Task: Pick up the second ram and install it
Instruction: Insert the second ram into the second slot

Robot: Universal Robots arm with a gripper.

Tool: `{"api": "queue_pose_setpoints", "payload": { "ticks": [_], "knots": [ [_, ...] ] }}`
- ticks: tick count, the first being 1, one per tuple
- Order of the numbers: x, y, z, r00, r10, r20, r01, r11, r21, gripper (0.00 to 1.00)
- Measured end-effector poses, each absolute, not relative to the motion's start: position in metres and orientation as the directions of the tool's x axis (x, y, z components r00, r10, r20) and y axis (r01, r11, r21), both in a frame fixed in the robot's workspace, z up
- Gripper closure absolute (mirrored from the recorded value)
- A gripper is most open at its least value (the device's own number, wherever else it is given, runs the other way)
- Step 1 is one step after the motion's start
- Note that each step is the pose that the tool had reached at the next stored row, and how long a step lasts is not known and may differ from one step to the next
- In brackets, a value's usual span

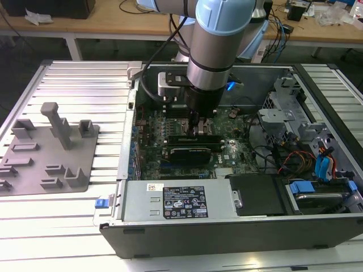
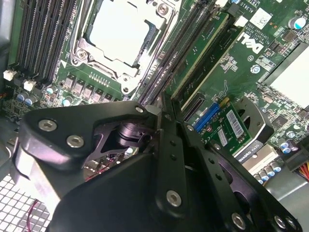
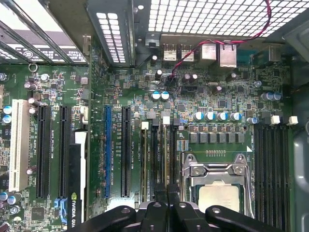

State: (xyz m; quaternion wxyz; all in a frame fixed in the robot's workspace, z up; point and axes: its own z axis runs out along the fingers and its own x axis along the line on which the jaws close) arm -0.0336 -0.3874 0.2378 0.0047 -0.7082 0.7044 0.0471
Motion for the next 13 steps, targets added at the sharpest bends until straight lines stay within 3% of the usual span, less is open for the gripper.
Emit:
{"api": "queue_pose_setpoints", "payload": {
  "ticks": [13],
  "knots": [
    [-0.0336,-0.3873,0.2392,-0.014,-0.997,-0.075,-0.998,0.010,0.060,0.91]
  ]
}}
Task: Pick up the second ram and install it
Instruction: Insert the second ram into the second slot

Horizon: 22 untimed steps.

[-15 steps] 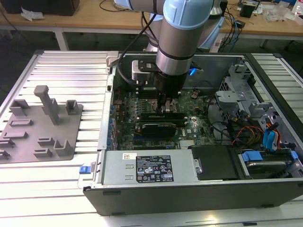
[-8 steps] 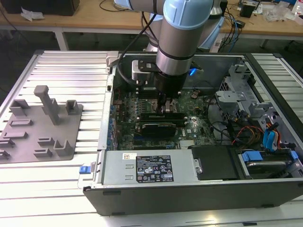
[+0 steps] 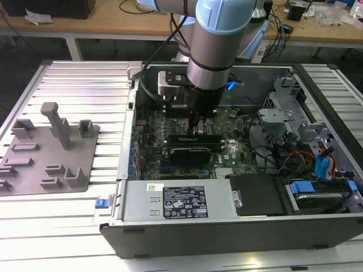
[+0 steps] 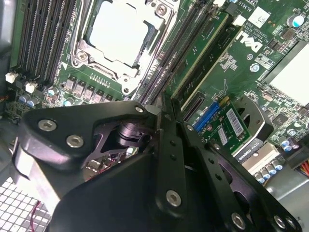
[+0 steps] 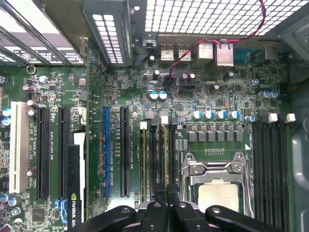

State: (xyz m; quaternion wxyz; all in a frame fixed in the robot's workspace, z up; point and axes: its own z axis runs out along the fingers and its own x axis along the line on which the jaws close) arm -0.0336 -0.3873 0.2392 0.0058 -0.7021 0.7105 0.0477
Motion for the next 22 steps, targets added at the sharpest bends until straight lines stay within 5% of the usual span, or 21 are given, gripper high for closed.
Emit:
{"api": "queue_pose_setpoints", "payload": {
  "ticks": [22],
  "knots": [
    [-0.0330,-0.3873,0.2330,-0.014,-0.997,-0.081,-0.998,0.009,0.060,0.91]
  ]
}}
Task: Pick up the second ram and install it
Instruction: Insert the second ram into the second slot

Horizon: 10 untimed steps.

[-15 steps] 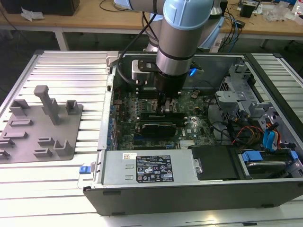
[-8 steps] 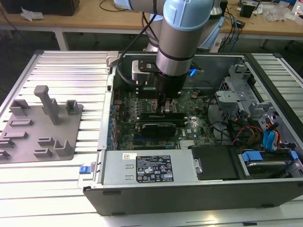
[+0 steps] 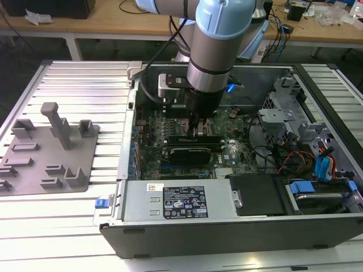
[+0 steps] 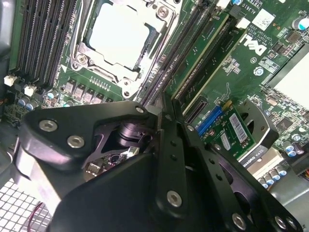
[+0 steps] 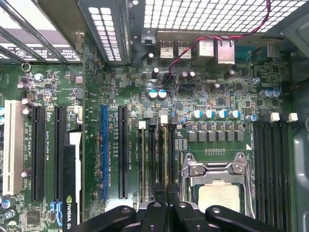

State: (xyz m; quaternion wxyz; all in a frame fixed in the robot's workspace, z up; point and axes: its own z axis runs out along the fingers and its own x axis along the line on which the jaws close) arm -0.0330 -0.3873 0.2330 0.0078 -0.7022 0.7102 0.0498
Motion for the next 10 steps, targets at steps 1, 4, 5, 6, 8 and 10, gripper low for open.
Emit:
{"api": "queue_pose_setpoints", "payload": {
  "ticks": [1,4,5,6,8,10],
  "knots": [
    [-0.0331,-0.3874,0.2319,-0.014,-0.997,-0.081,-0.998,0.009,0.060,0.91],
    [-0.0331,-0.3874,0.2291,-0.014,-0.997,-0.081,-0.998,0.009,0.060,0.91],
    [-0.0331,-0.3874,0.2284,-0.014,-0.997,-0.081,-0.998,0.009,0.060,0.91],
    [-0.0331,-0.3874,0.2281,-0.014,-0.997,-0.081,-0.998,0.009,0.060,0.91],
    [-0.0331,-0.3873,0.2273,-0.014,-0.997,-0.081,-0.998,0.009,0.060,0.91],
    [-0.0331,-0.3874,0.2259,-0.014,-0.997,-0.081,-0.998,0.009,0.060,0.91]
  ]
}}
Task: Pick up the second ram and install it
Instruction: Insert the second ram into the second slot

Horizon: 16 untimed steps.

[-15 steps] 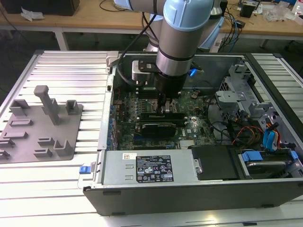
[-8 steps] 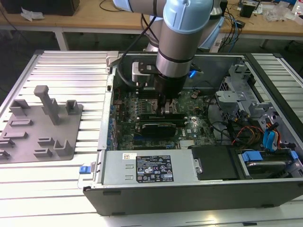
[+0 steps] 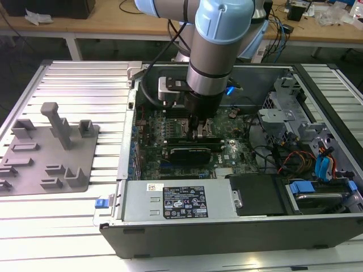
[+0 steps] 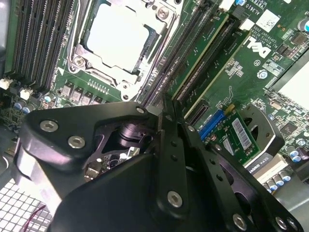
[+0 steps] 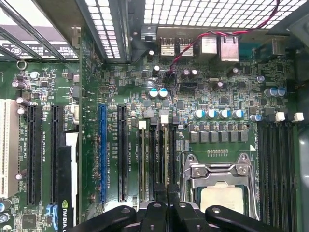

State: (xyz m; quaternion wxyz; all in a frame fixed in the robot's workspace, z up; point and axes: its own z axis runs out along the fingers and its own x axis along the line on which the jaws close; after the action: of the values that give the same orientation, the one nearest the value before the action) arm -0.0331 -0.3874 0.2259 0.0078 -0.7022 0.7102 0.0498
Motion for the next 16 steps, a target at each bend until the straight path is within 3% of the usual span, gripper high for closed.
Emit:
{"api": "queue_pose_setpoints", "payload": {
  "ticks": [6,8,10,16],
  "knots": [
    [-0.033,-0.387,0.224,-0.014,-0.997,-0.081,-0.998,0.009,0.060,0.91],
    [-0.033,-0.387,0.224,-0.014,-0.997,-0.082,-0.998,0.009,0.059,0.84],
    [-0.033,-0.387,0.225,-0.014,-0.997,-0.081,-0.998,0.009,0.060,0.84],
    [-0.033,-0.387,0.251,-0.014,-0.997,-0.082,-0.998,0.009,0.060,0.84]
  ]
}}
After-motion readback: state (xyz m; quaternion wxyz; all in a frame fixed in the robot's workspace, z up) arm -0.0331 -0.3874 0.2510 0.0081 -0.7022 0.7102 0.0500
